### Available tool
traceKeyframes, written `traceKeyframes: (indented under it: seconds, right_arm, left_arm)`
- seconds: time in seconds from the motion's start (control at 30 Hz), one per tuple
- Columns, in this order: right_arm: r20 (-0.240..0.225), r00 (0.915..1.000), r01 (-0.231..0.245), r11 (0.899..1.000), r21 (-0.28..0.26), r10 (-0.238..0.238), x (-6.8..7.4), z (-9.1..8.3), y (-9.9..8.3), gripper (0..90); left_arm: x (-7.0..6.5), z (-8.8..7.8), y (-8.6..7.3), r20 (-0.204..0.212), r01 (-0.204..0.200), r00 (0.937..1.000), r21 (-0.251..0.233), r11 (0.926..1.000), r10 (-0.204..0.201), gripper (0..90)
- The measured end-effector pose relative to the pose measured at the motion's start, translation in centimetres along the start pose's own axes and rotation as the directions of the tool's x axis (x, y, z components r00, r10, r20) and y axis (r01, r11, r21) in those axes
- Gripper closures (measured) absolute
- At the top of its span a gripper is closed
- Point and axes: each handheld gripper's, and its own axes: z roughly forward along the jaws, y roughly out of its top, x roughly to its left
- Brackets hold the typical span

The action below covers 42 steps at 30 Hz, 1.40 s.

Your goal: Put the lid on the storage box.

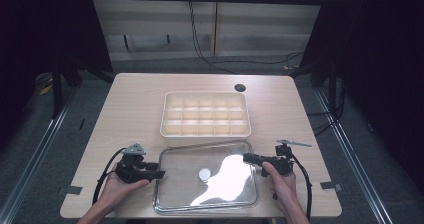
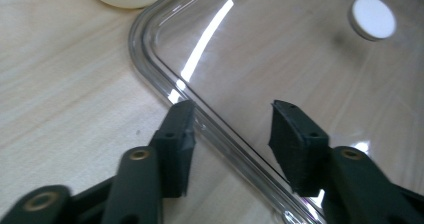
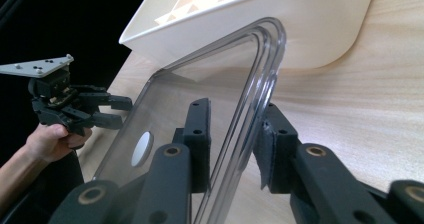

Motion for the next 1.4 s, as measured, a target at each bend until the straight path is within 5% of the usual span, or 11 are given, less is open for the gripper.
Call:
traceKeyframes:
  seconds: [0.33,0.7,1.0,1.4]
  right_arm:
    - [-0.023,0.9993,0.031,0.999,-0.019,-0.031,0.4,-0.4,0.1,72.3]
    - [0.001,0.9992,0.039,0.999,-0.007,-0.039,0.6,-0.2,0.2,71.2]
    - [0.055,0.9955,0.077,0.997,-0.014,-0.076,0.9,-0.2,0.3,68.9]
    - [0.077,0.9921,0.1,0.995,-0.012,-0.099,1.2,-0.3,0.4,66.3]
  left_arm:
    - [0.4,0.1,0.0,0.022,0.054,0.9983,-0.029,0.9981,-0.053,34.4]
    - [0.7,0.6,0.4,0.042,0.142,0.9893,-0.064,0.9878,-0.14,37.8]
    - [0.5,-1.0,0.8,0.056,0.122,0.9918,-0.145,0.9819,-0.115,49.5]
    - [0.2,-1.8,1.5,0.082,0.09,0.9936,-0.168,0.9816,-0.077,54.4]
